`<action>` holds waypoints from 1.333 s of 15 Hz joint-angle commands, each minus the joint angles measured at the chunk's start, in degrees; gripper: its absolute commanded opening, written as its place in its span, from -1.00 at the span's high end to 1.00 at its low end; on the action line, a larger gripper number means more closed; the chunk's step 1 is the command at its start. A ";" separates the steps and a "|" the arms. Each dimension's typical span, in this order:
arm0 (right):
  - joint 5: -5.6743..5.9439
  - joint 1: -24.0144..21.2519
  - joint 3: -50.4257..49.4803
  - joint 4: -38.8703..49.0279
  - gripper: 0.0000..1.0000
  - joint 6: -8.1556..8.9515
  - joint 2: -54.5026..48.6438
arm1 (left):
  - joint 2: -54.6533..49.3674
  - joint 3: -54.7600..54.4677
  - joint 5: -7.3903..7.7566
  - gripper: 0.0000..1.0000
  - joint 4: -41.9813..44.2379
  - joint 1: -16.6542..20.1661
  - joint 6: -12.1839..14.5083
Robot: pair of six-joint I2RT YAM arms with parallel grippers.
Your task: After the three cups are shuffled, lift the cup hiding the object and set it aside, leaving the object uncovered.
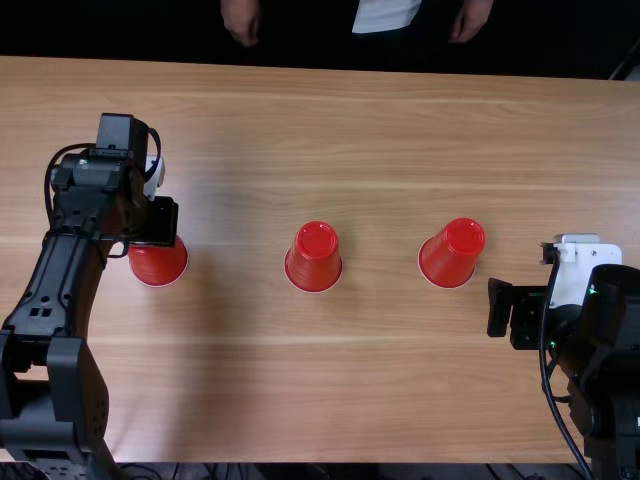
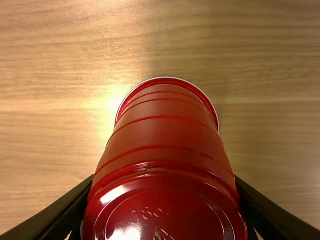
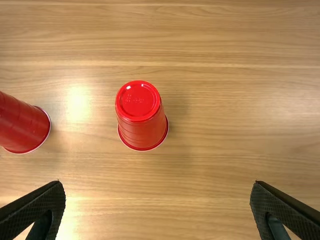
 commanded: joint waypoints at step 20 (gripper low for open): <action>0.08 -0.53 -1.68 1.50 -1.00 0.06 -0.12 | -11.42 0.98 -8.39 1.00 -7.18 14.59 -3.15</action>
